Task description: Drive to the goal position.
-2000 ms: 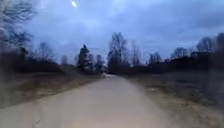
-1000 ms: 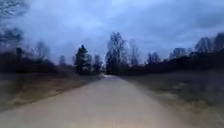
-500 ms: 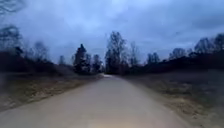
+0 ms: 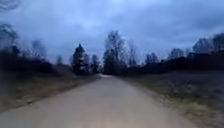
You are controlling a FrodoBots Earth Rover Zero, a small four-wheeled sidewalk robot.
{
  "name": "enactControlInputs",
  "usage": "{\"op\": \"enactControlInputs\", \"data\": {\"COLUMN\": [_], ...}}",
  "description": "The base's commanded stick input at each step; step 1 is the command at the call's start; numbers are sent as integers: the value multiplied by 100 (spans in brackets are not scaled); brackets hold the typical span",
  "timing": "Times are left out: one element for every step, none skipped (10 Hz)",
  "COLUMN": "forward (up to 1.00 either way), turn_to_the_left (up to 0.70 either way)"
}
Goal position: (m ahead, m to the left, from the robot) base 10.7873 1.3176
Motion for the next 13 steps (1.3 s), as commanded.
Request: {"op": "enactControlInputs", "data": {"forward": [100,100,100,100,100,100,100,100,100,100,100,100,100], "turn_to_the_left": [-2,0,0,0,0,0,0,0,0,0,0,0,0]}}
